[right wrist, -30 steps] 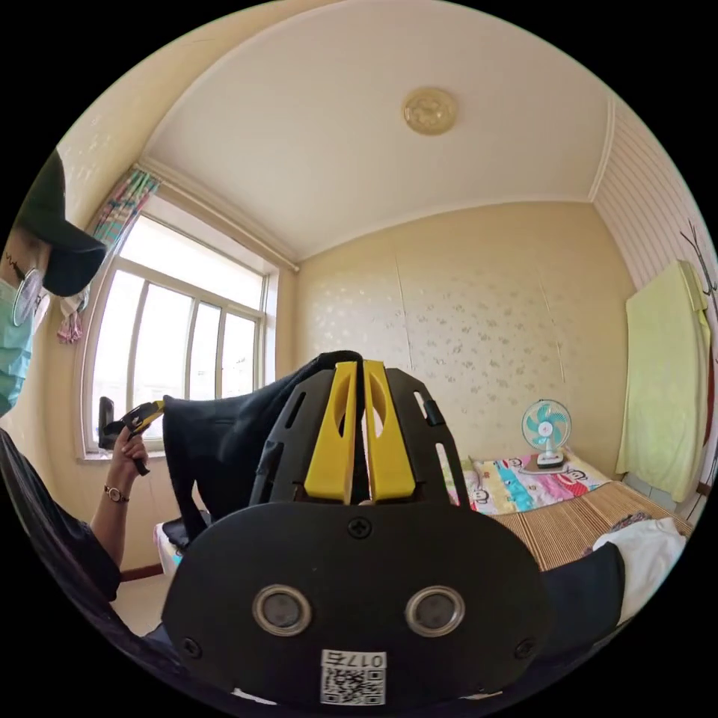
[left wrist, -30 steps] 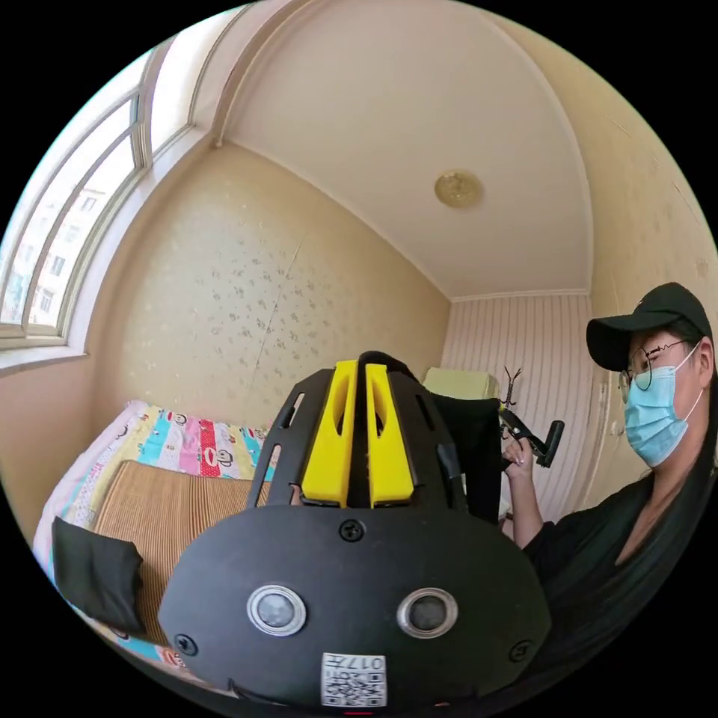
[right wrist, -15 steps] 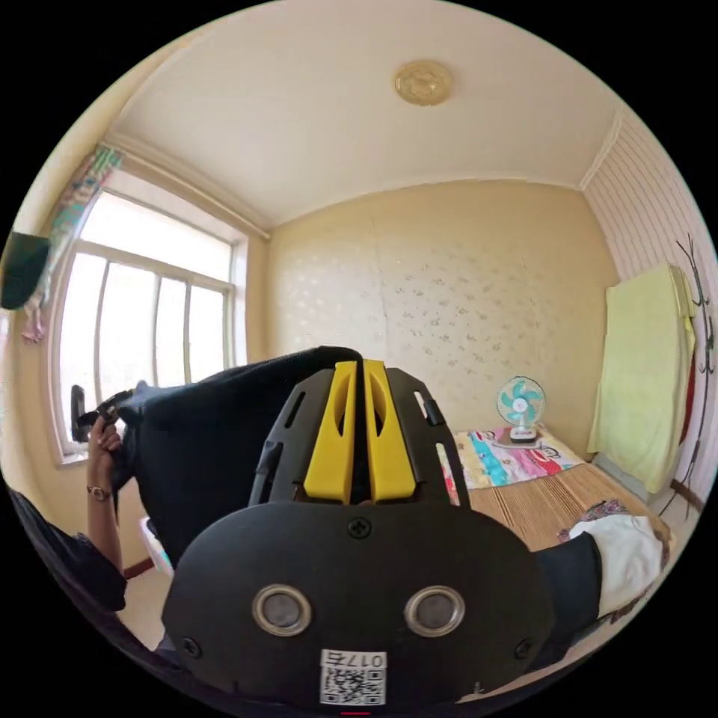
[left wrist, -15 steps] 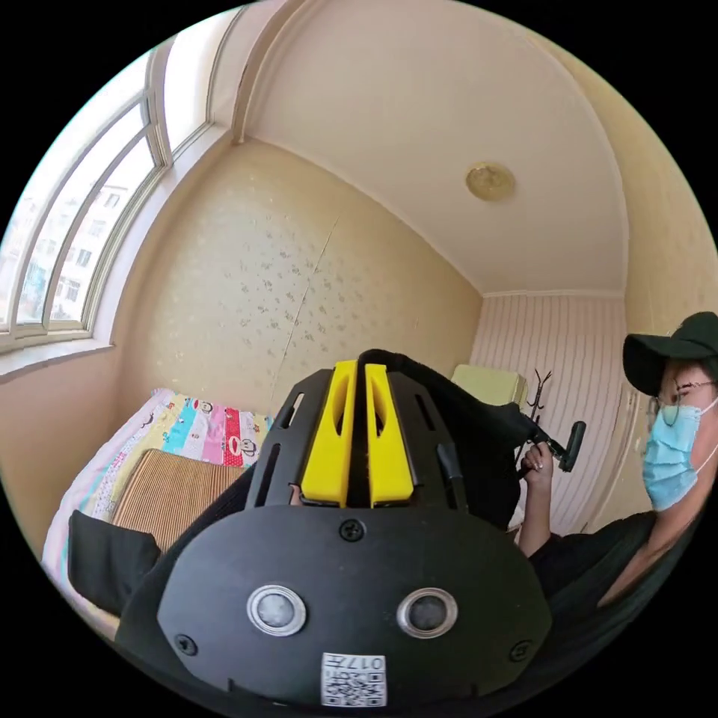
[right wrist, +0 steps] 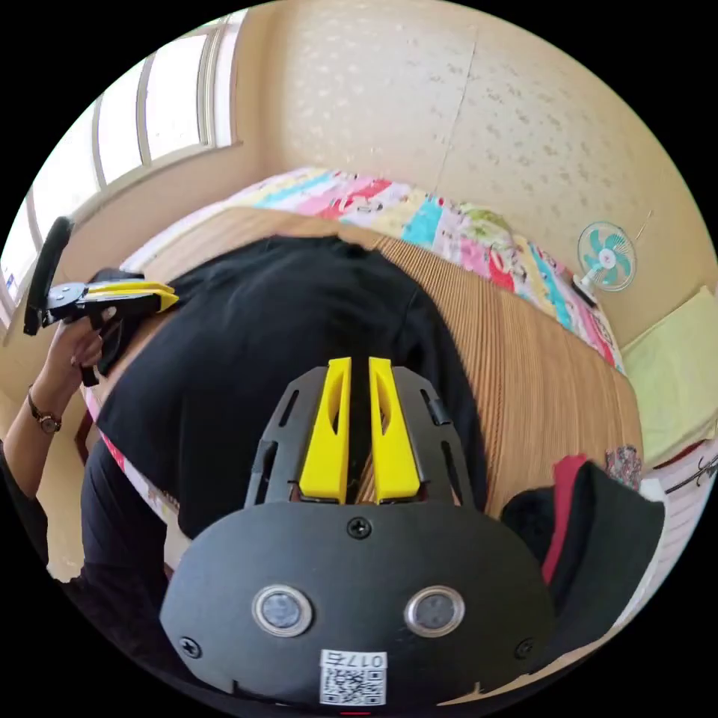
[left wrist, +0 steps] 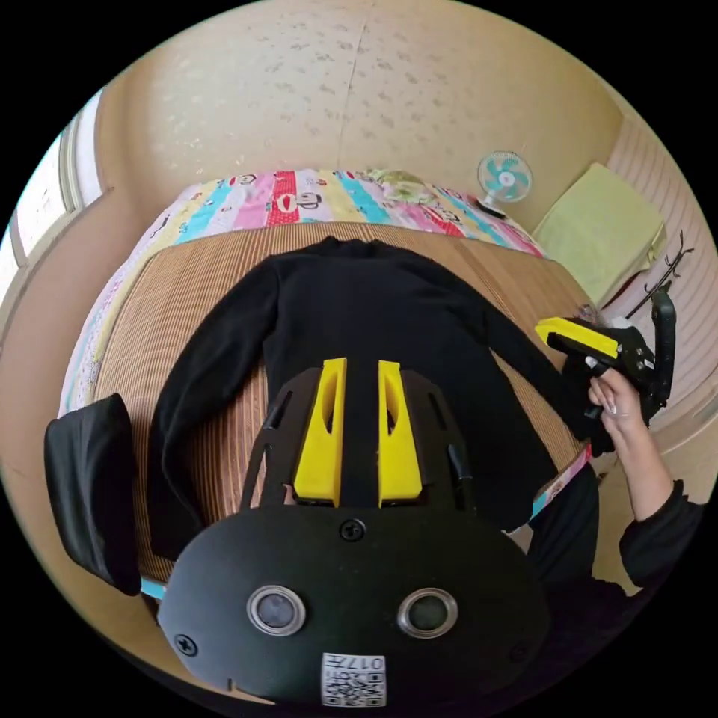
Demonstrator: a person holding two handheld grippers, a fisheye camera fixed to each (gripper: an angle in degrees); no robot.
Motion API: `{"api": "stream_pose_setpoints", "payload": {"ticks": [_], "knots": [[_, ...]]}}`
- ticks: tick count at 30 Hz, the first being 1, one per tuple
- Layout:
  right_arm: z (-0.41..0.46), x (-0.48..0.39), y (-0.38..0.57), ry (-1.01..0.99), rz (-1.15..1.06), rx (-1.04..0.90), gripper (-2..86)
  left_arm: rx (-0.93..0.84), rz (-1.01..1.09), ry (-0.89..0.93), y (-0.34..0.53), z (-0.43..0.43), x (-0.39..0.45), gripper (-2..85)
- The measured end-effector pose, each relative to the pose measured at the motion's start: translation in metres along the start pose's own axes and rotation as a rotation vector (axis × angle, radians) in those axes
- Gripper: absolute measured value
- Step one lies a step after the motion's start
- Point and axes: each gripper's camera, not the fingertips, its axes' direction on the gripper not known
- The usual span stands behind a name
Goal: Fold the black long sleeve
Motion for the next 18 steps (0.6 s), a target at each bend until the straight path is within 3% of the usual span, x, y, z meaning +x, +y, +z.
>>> {"api": "stream_pose_setpoints", "payload": {"ticks": [3,5,7,11,13,16,18], "knots": [[0.048,-0.01,0.075,-0.107,0.07,-0.209,2.2,-0.19,0.017,-0.021,0.062,0.058,0.027,5.7],[0.026,-0.004,0.123,-0.178,0.106,-0.043,1.5,-0.125,-0.029,-0.004,0.103,0.059,0.029,4.7],[0.006,-0.003,0.15,-0.165,0.07,-0.059,1.1,-0.138,-0.094,0.077,0.142,0.047,0.03,3.9],[-0.039,-0.006,0.167,-0.14,-0.006,-0.274,1.0,-0.234,-0.088,0.149,0.181,0.036,0.045,1.5],[-0.046,0.01,0.167,-0.123,0.059,-0.407,1.4,-0.338,-0.074,0.171,0.2,0.037,0.05,0.3],[-0.092,0.086,0.174,-0.215,0.43,-0.121,3.8,-0.253,-0.169,0.329,0.226,0.019,0.034,-0.2],[-0.091,0.165,0.186,-0.429,0.848,0.044,9.3,-0.214,-0.233,0.379,0.238,0.011,0.021,-0.3]]}}
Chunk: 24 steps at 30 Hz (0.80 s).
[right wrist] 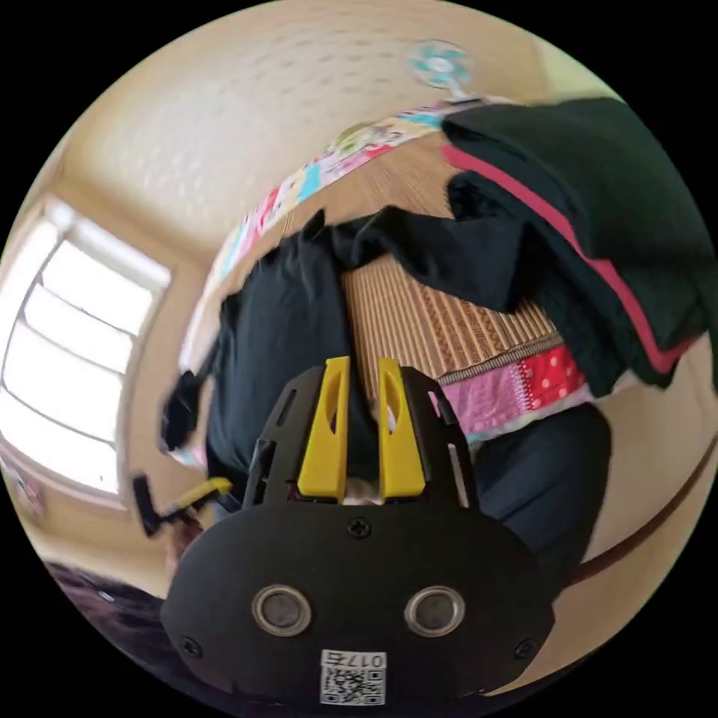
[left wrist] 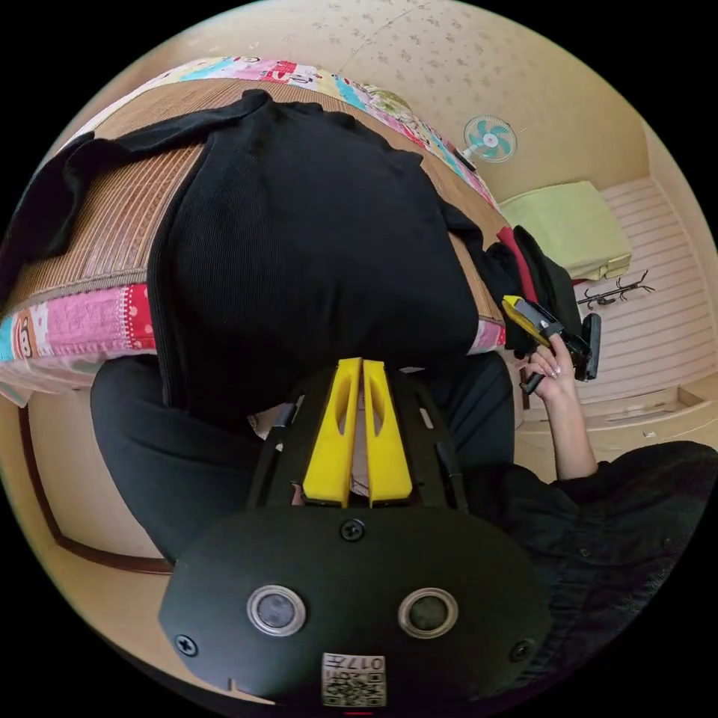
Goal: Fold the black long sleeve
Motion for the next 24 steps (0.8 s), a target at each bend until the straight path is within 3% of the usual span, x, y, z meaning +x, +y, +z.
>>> {"api": "stream_pose_setpoints", "payload": {"ticks": [2,4,10,13,16,20,22,24], "knots": [[0.006,0.034,-0.029,-0.193,0.209,0.029,11.9,0.024,-0.024,0.013,0.005,-0.008,-0.009,-0.4],[0.022,0.053,-0.043,-0.253,0.398,0.074,12.5,0.046,-0.019,-0.004,0.007,-0.019,-0.014,-0.5],[0.044,0.064,-0.055,-0.235,0.74,0.333,9.4,0.142,-0.037,-0.03,0.015,-0.062,-0.026,-0.8],[0.042,0.058,-0.064,-0.066,0.796,0.41,4.8,0.18,-0.075,-0.049,0.03,-0.079,-0.043,-0.9],[0.021,0.027,-0.078,0.093,0.683,0.47,3.2,0.192,-0.125,-0.064,0.047,-0.093,-0.068,-0.9],[-0.04,-0.085,-0.078,0.179,0.266,0.772,2.4,0.219,-0.191,-0.049,0.066,-0.115,-0.105,-0.6],[-0.052,-0.137,-0.083,0.163,0.082,0.882,2.4,0.235,-0.231,-0.036,0.075,-0.128,-0.127,0.0],[-0.047,-0.204,-0.098,0.023,-0.142,0.932,2.6,0.247,-0.263,-0.047,0.078,-0.137,-0.14,0.7]]}}
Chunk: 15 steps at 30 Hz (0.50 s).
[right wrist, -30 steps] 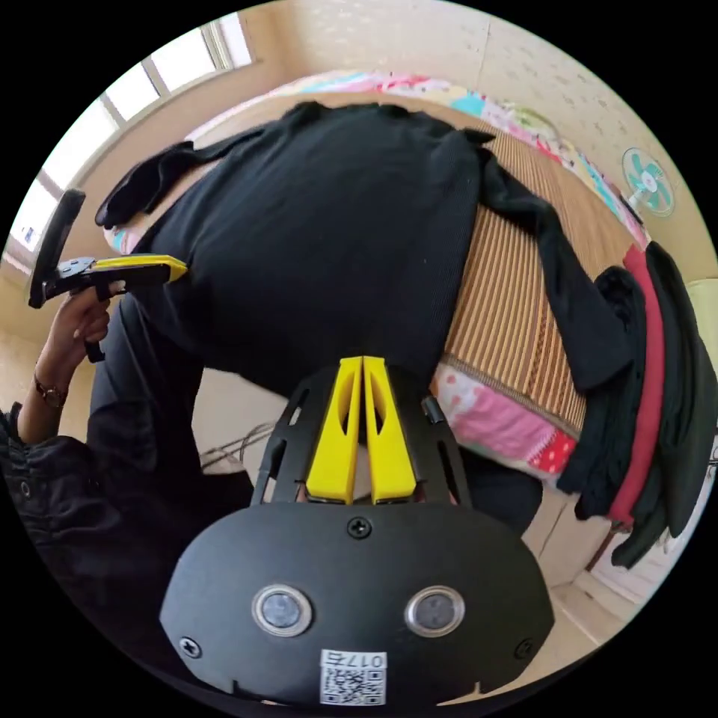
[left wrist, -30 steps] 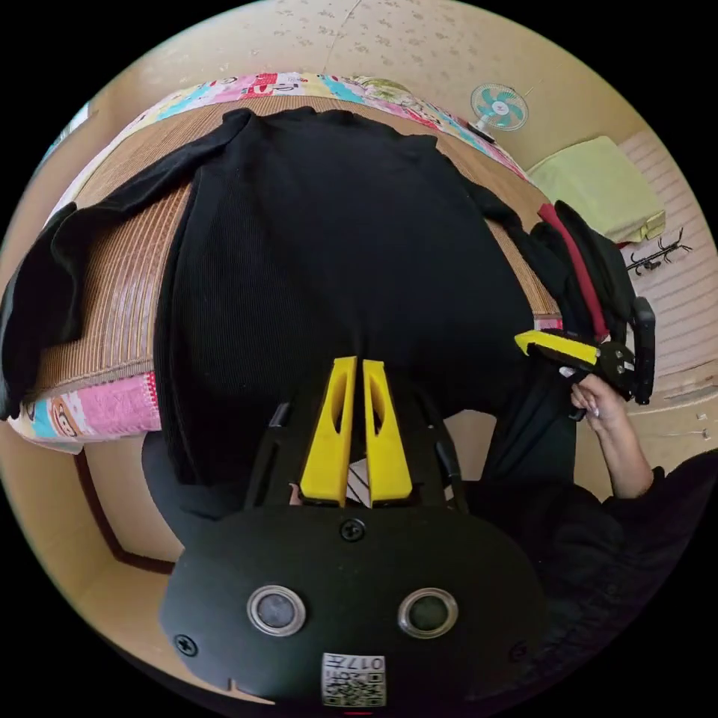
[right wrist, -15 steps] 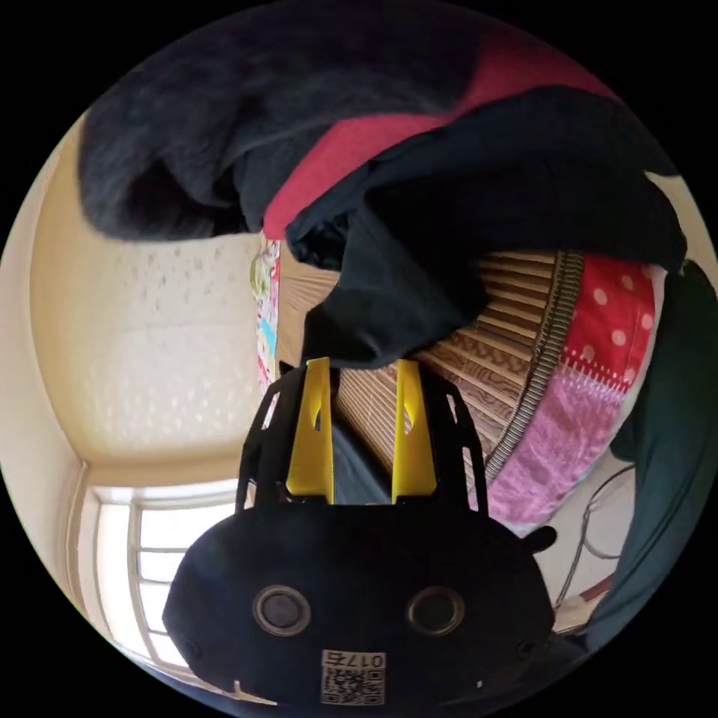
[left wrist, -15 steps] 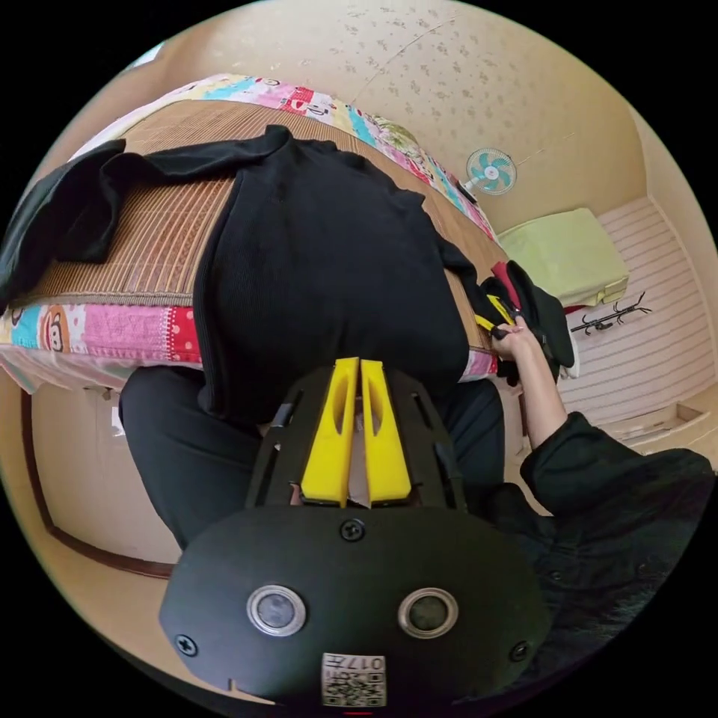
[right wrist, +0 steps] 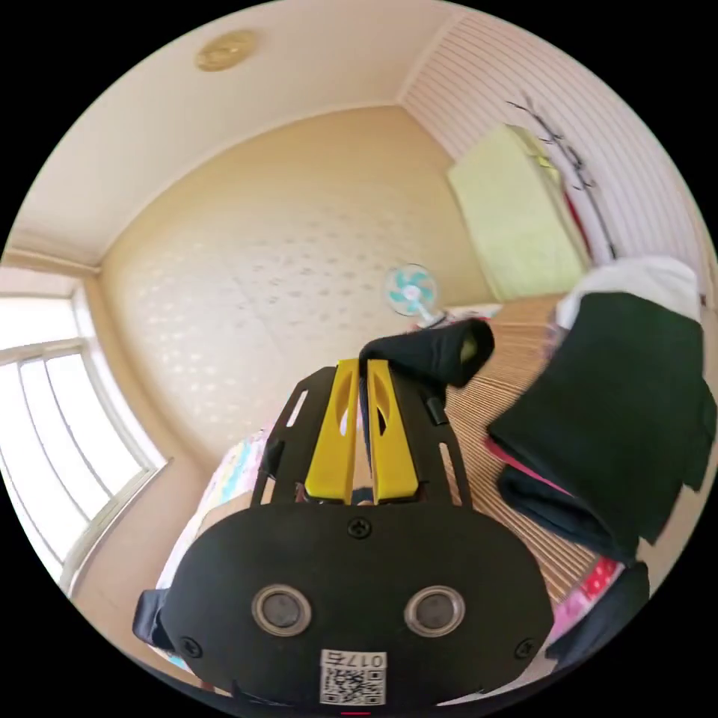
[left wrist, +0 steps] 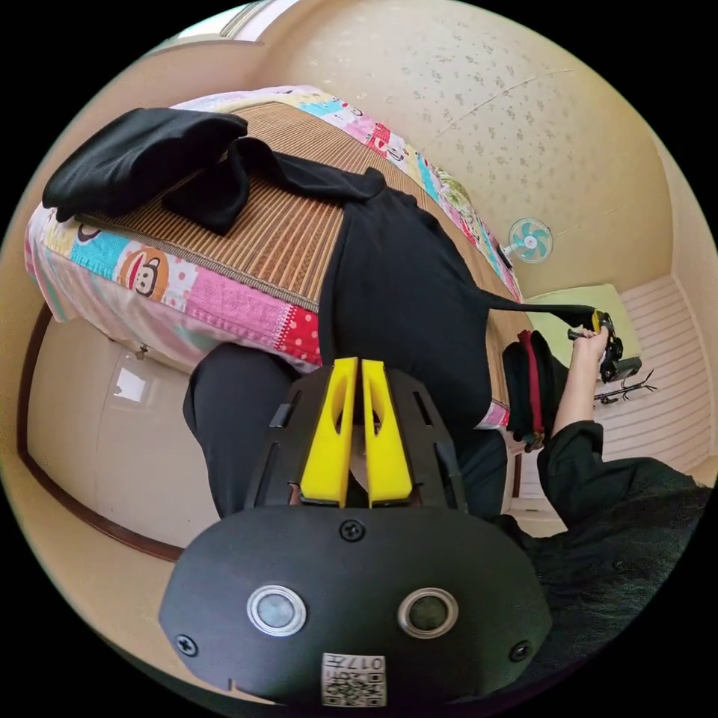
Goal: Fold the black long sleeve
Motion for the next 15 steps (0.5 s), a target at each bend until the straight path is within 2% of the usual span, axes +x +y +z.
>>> {"api": "stream_pose_setpoints", "payload": {"ticks": [2,5,7,8,11,12,13,15], "knots": [[0.024,-0.052,0.005,-0.151,-0.092,-0.01,2.8,0.016,-0.042,-0.039,-0.002,-0.008,-0.011,1.8],[0.071,-0.137,0.057,-0.324,-0.278,-0.153,3.1,0.077,-0.074,-0.03,-0.008,-0.024,-0.026,5.0],[0.104,-0.172,0.118,-0.406,-0.34,-0.332,3.3,0.135,-0.124,0.0,-0.019,-0.037,-0.043,8.7],[0.125,-0.19,0.171,-0.455,-0.412,-0.493,3.5,0.149,-0.14,0.009,-0.023,-0.04,-0.048,9.4],[0.162,-0.206,0.315,-0.381,-0.624,-0.988,3.6,0.225,-0.21,0.046,-0.045,-0.056,-0.074,11.4],[0.154,-0.199,0.346,-0.328,-0.65,-1.065,3.5,0.262,-0.24,0.054,-0.053,-0.065,-0.085,11.8],[0.147,-0.195,0.353,-0.315,-0.653,-1.069,3.6,0.298,-0.279,0.067,-0.06,-0.074,-0.098,12.4],[0.101,-0.191,0.335,-0.392,-0.678,-0.939,4.5,0.341,-0.368,0.122,-0.068,-0.083,-0.121,14.1]]}}
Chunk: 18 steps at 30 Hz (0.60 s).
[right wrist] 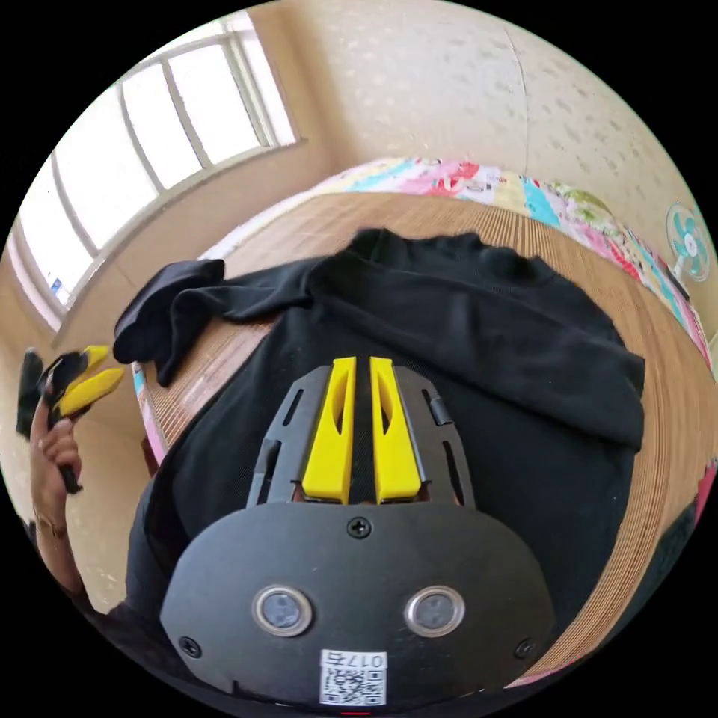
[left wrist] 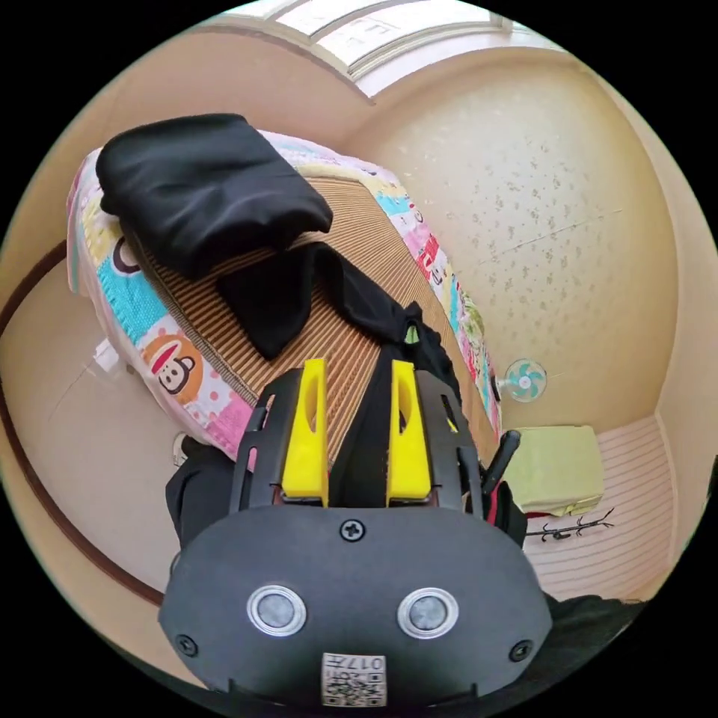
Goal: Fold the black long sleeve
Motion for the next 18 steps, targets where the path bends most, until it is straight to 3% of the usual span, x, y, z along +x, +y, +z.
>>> {"api": "stream_pose_setpoints", "payload": {"ticks": [6,10,12,15,17,18], "knots": [[-0.06,0.016,0.029,0.097,0.062,-0.01,5.3,0.102,-0.505,0.423,-0.005,0.029,-0.078,17.9],[-0.077,0.056,0.053,0.054,0.204,-0.007,5.1,0.184,-0.794,0.534,0.015,0.06,-0.11,17.5],[-0.083,0.075,0.065,0.06,0.281,-0.019,5.0,0.252,-0.896,0.568,0.023,0.067,-0.125,13.2],[-0.093,0.084,0.08,0.096,0.325,-0.009,4.7,0.365,-0.953,0.602,0.031,0.068,-0.136,5.7],[-0.097,0.085,0.089,0.152,0.337,-0.005,4.3,0.395,-0.879,0.482,0.029,0.052,-0.127,3.8],[-0.098,0.084,0.096,0.215,0.338,-0.004,3.9,0.427,-0.747,0.418,0.025,0.036,-0.11,3.7]]}}
